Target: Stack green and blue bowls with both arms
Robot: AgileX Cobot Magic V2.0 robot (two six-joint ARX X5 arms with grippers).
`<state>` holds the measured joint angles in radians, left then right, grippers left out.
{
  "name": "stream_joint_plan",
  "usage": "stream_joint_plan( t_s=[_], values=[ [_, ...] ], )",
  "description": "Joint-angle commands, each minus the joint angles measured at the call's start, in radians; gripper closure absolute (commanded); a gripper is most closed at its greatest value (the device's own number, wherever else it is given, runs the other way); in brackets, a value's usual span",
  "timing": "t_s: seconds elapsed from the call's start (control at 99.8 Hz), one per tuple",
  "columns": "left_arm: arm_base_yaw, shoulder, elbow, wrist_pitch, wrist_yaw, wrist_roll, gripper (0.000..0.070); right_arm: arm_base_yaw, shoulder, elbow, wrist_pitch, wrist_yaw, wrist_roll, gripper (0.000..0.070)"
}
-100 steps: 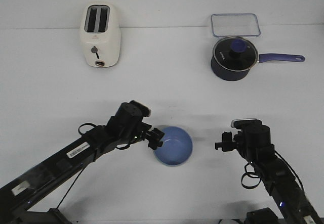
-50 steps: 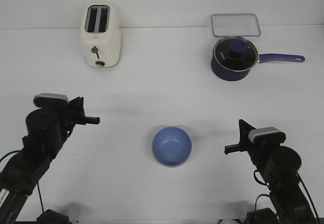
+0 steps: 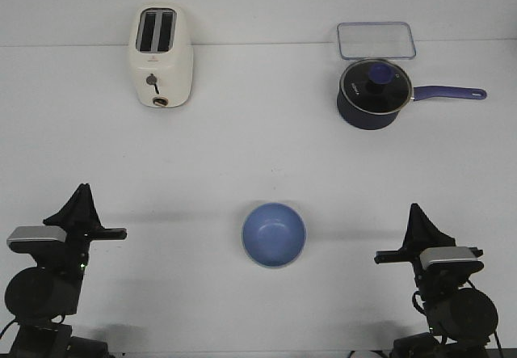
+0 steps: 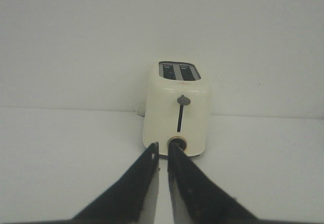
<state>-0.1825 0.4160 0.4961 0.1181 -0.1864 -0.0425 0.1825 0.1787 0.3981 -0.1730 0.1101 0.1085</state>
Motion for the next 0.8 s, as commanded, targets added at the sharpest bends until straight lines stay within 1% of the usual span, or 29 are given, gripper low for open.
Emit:
stream_joint_plan(
  t_s=[0.0, 0.601, 0.671, 0.791],
  values=[
    [0.0, 0.001, 0.006, 0.01, 0.0, 0.004, 0.0685, 0.002, -0.002, 0.003, 0.008, 0.001, 0.0, 0.0699],
    [-0.001, 0.0, 0.006, 0.01, 0.0, 0.005, 0.0685, 0.002, -0.002, 0.003, 0.009, -0.004, -0.001, 0.07],
    [-0.001, -0.009, 0.001, 0.011, 0.0, 0.062, 0.0685, 0.002, -0.002, 0.003, 0.009, -0.004, -0.001, 0.0699],
    [0.021, -0.06, -0.06, 0.013, -0.004, 0.073, 0.0686, 0.002, -0.002, 0.003, 0.009, -0.004, -0.001, 0.07]
  ],
)
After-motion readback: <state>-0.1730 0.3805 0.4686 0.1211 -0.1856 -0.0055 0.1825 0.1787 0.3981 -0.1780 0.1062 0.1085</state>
